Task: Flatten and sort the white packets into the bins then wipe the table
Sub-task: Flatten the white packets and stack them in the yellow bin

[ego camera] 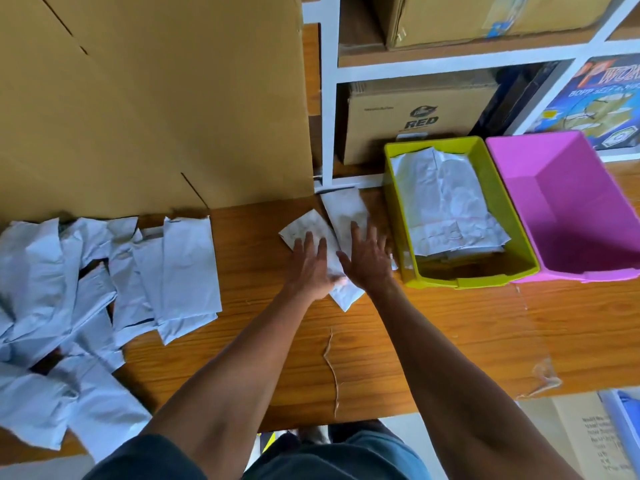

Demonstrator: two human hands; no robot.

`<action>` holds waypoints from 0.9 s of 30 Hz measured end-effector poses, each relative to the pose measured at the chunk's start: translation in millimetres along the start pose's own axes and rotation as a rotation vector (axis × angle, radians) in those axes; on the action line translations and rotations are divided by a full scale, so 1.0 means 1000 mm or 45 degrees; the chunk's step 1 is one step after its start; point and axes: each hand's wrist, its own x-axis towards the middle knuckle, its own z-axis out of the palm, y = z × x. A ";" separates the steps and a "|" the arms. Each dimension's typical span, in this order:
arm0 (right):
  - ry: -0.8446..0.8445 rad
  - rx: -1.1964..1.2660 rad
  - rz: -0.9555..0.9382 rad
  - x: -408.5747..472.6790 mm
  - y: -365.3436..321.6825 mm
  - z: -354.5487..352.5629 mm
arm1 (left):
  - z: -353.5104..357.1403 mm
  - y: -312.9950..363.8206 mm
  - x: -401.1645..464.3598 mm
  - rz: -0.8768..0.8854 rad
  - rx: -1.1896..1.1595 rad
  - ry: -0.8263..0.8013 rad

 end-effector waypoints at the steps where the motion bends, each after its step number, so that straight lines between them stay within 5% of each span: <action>1: -0.011 -0.002 0.006 0.001 0.001 0.002 | 0.002 -0.005 0.000 0.011 -0.024 -0.011; 12: -0.001 -0.085 0.039 -0.018 -0.015 0.013 | -0.037 -0.100 -0.004 0.057 0.098 -0.304; 19: 0.232 -0.052 0.074 -0.031 -0.042 0.026 | -0.026 -0.103 -0.006 0.194 -0.030 0.091; 23: 0.059 -0.047 -0.013 -0.017 -0.041 0.035 | 0.008 -0.096 0.011 0.222 -0.099 0.121; 27: 0.120 -0.062 0.003 -0.011 -0.037 0.048 | 0.025 -0.095 0.005 0.179 -0.029 0.168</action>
